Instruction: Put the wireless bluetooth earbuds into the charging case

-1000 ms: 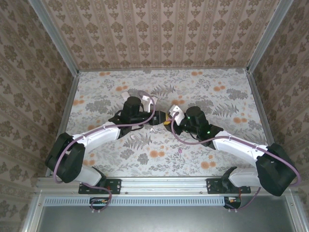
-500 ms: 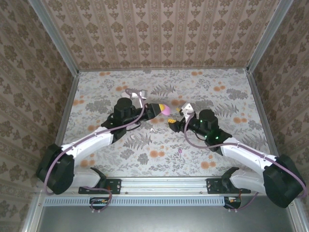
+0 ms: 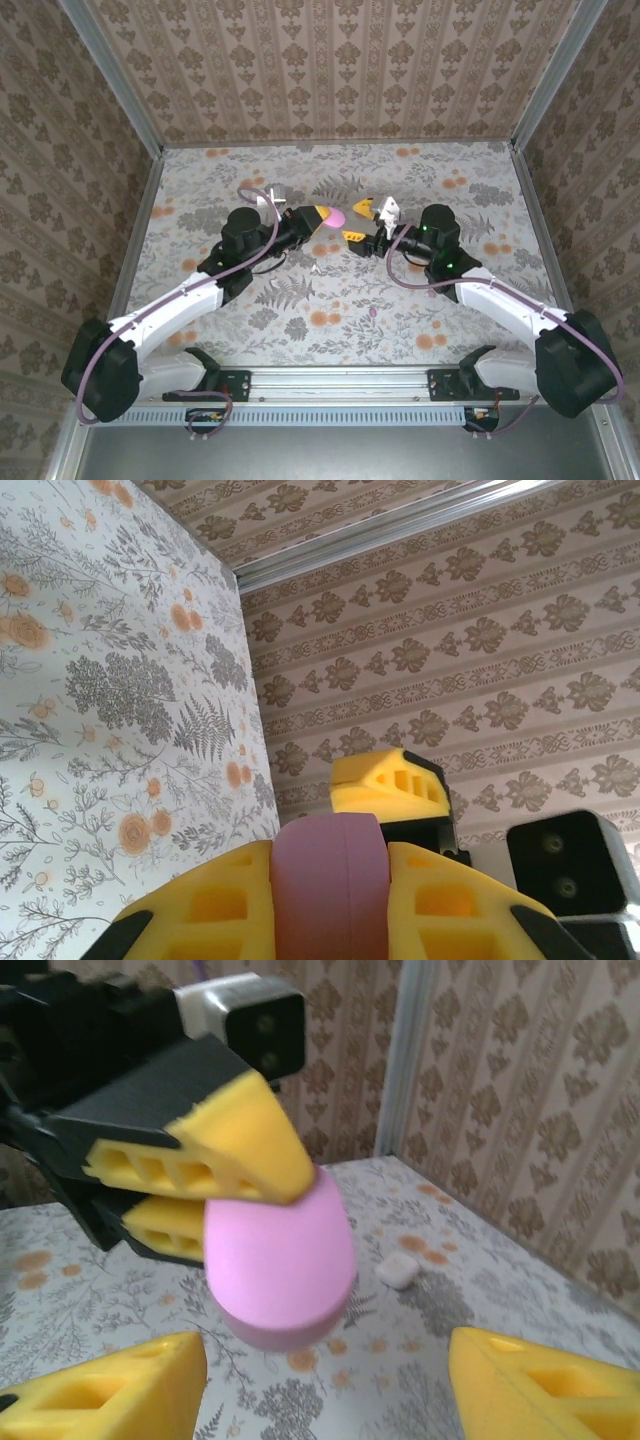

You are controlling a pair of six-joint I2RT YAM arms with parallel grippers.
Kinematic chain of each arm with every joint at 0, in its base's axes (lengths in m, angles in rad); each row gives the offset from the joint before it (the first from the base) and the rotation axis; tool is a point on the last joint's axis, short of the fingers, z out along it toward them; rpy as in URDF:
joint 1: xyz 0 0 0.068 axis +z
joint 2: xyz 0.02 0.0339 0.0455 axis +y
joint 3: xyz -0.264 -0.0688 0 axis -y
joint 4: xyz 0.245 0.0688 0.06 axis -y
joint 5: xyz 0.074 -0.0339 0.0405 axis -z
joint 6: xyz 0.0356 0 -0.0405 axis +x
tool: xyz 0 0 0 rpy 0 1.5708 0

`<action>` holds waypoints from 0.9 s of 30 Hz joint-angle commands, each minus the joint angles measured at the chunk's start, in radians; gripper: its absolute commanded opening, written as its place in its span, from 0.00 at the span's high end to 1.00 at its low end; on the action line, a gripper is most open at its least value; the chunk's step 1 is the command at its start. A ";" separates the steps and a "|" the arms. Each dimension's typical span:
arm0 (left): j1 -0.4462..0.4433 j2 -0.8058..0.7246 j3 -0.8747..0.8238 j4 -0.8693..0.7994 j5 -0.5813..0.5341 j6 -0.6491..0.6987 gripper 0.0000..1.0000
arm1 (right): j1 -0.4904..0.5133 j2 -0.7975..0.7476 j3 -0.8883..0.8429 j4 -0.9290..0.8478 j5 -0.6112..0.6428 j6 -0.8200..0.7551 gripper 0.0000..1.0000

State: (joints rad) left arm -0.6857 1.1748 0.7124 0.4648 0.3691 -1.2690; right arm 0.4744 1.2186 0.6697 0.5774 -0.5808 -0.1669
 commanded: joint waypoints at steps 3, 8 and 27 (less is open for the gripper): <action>0.003 -0.033 0.003 0.036 -0.009 -0.037 0.95 | 0.029 0.044 0.054 0.053 -0.075 -0.067 0.37; 0.004 -0.041 0.005 0.034 -0.001 -0.032 0.95 | 0.030 0.066 0.057 0.105 -0.051 -0.042 0.42; 0.005 -0.075 -0.006 0.028 0.004 -0.026 0.95 | 0.029 0.107 0.096 0.135 -0.089 0.025 0.50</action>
State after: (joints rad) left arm -0.6857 1.1358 0.7113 0.4637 0.3679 -1.2907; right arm 0.5030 1.3113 0.7277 0.6933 -0.6441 -0.1574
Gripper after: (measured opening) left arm 0.209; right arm 0.495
